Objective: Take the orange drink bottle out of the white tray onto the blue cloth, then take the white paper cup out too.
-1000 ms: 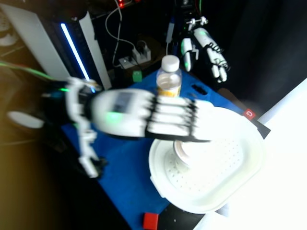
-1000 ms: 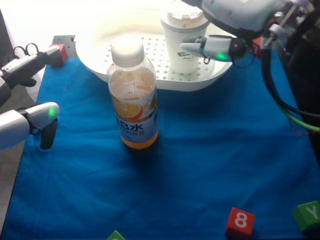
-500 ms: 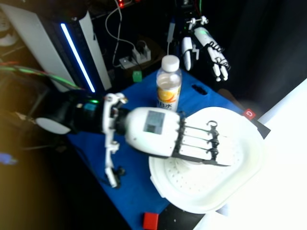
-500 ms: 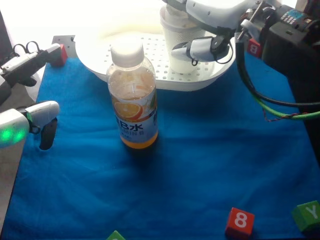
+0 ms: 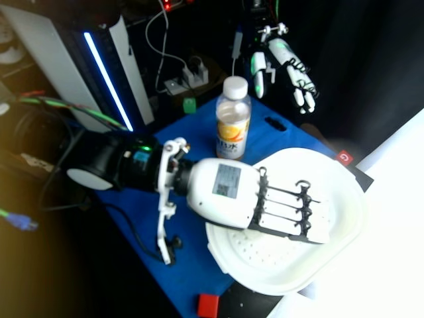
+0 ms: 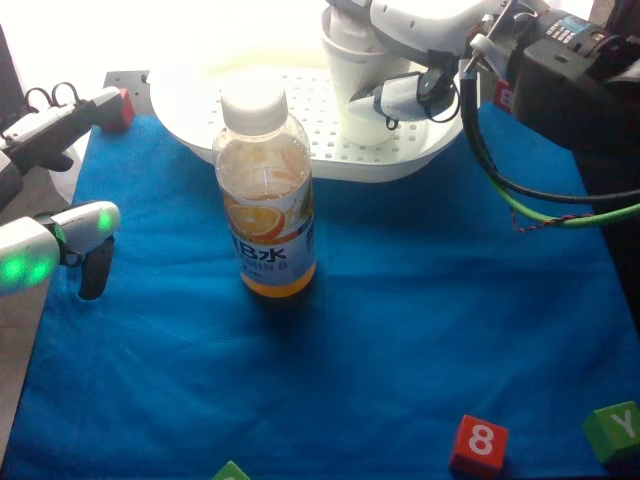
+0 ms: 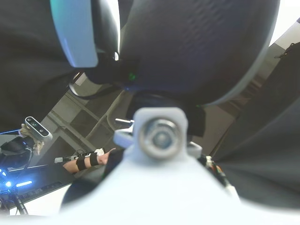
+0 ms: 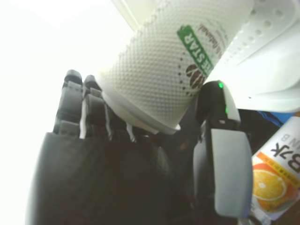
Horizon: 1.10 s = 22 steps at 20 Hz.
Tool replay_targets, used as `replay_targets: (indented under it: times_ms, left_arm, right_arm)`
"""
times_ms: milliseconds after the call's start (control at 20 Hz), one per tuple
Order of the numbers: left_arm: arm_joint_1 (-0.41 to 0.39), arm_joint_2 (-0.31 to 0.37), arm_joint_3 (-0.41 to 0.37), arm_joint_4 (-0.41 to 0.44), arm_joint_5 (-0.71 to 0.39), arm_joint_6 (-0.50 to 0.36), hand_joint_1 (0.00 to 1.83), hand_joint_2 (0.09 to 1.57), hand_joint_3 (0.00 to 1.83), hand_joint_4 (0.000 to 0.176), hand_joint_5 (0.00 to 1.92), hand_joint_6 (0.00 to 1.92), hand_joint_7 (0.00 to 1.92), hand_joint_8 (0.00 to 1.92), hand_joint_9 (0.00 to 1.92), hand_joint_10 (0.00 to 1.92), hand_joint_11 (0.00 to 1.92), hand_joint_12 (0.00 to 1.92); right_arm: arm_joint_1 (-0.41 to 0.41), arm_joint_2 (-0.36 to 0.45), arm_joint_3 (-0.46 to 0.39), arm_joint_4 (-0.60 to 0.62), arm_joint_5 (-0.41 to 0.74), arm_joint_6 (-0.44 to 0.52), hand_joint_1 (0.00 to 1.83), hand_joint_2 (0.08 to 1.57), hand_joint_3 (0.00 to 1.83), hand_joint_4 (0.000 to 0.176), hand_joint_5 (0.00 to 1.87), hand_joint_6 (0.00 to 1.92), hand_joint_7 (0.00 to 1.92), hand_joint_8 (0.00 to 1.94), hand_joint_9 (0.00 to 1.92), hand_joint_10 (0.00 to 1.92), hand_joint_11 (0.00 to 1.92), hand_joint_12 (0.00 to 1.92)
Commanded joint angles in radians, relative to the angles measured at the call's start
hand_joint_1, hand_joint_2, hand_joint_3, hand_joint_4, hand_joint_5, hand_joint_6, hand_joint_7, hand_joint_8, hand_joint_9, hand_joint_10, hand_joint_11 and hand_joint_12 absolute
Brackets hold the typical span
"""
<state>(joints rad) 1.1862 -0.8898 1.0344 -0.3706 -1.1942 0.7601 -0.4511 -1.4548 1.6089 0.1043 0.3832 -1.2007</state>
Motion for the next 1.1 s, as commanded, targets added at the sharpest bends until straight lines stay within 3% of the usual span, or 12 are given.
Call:
replay_targets:
  times_ms: [0,50,100,200,300,450,500,600,750,850,950,1050]
  left_arm:
    - [-0.012,-0.004,0.005,-0.006,-0.133,-0.006,0.52,1.33,0.00,0.108,0.11,0.00,0.04,0.00,0.17,0.01,0.00,1.06]
    - [-0.012,-0.004,0.005,-0.007,-0.134,-0.006,0.52,1.32,0.00,0.104,0.11,0.00,0.05,0.00,0.17,0.01,0.00,1.08]
    - [-0.012,-0.005,0.005,-0.008,-0.135,-0.006,0.52,1.33,0.00,0.102,0.11,0.00,0.05,0.00,0.18,0.01,0.00,1.07]
    - [-0.012,-0.005,0.004,-0.010,-0.137,-0.006,0.52,1.33,0.00,0.103,0.12,0.00,0.08,0.01,0.18,0.01,0.00,1.11]
    - [-0.012,-0.005,0.003,-0.012,-0.140,-0.006,0.50,1.34,0.00,0.127,0.12,0.00,0.10,0.01,0.19,0.01,0.00,1.10]
    - [-0.012,-0.005,0.003,-0.013,-0.141,-0.006,0.52,1.34,0.00,0.103,0.13,0.00,0.12,0.01,0.20,0.02,0.00,1.09]
    - [-0.012,-0.005,0.003,-0.013,-0.142,-0.006,0.51,1.35,0.00,0.100,0.13,0.00,0.13,0.01,0.21,0.02,0.00,1.10]
    - [-0.012,-0.005,0.003,-0.015,-0.143,-0.006,0.54,1.35,0.00,0.077,0.13,0.00,0.15,0.01,0.21,0.02,0.00,1.10]
    - [-0.012,-0.006,0.003,-0.015,-0.143,-0.006,0.53,1.35,0.00,0.075,0.12,0.00,0.13,0.00,0.20,0.01,0.00,1.09]
    - [-0.012,-0.006,0.003,-0.017,-0.142,-0.006,0.53,1.34,0.00,0.103,0.12,0.00,0.11,0.00,0.21,0.01,0.00,1.11]
    - [-0.012,-0.006,0.002,-0.019,-0.141,-0.006,0.52,1.34,0.00,0.078,0.11,0.00,0.13,0.00,0.21,0.01,0.00,1.17]
    - [-0.012,-0.006,0.002,-0.020,-0.140,-0.006,0.50,1.34,0.00,0.101,0.12,0.00,0.10,0.00,0.19,0.00,0.00,1.08]
  right_arm:
    - [0.016,-0.002,0.008,0.001,0.087,0.001,0.70,1.16,0.00,0.000,0.16,0.04,0.14,0.02,0.22,0.07,0.00,1.10]
    - [0.016,-0.001,0.009,0.008,0.086,0.001,0.79,1.17,0.00,0.000,0.34,0.19,0.43,0.19,0.36,0.69,0.01,1.58]
    - [0.016,-0.001,0.009,0.012,0.085,0.003,0.82,1.18,0.00,0.000,0.34,0.55,0.47,0.57,0.43,1.18,0.22,1.84]
    - [0.016,-0.001,0.012,0.012,0.085,0.034,0.90,1.19,0.00,0.000,0.20,1.41,0.45,1.33,0.64,1.66,0.71,1.91]
    - [0.016,0.003,0.019,0.012,0.085,0.080,0.94,1.33,0.01,0.000,0.56,1.62,0.49,1.62,0.70,1.82,0.83,1.92]
    - [0.016,0.013,0.021,0.012,0.086,0.091,1.08,1.33,0.02,0.000,0.52,1.65,0.68,1.60,0.77,1.92,0.93,1.92]
    - [0.016,0.014,0.021,0.012,0.086,0.093,1.05,1.31,0.00,0.000,0.61,1.58,0.65,1.82,0.87,1.92,1.05,1.92]
    - [0.016,0.020,0.020,0.012,0.090,0.109,1.11,1.28,0.05,0.000,0.60,1.55,0.71,1.57,0.91,1.92,1.09,1.92]
    - [0.016,0.060,-0.018,0.000,0.149,0.151,1.11,1.29,0.05,0.000,0.58,1.55,0.71,1.58,0.75,1.92,0.91,1.92]
    - [0.020,0.097,-0.063,-0.002,0.194,0.151,1.09,1.33,0.04,0.000,0.51,1.61,0.67,1.69,0.74,1.92,0.90,1.92]
    - [0.022,0.133,-0.106,-0.014,0.228,0.151,0.98,1.33,0.02,0.000,0.59,1.63,0.60,1.92,0.78,1.92,0.91,1.92]
    - [0.023,0.161,-0.141,-0.023,0.259,0.151,1.00,1.30,0.01,0.000,0.63,1.56,0.68,1.94,0.72,1.92,0.20,1.92]
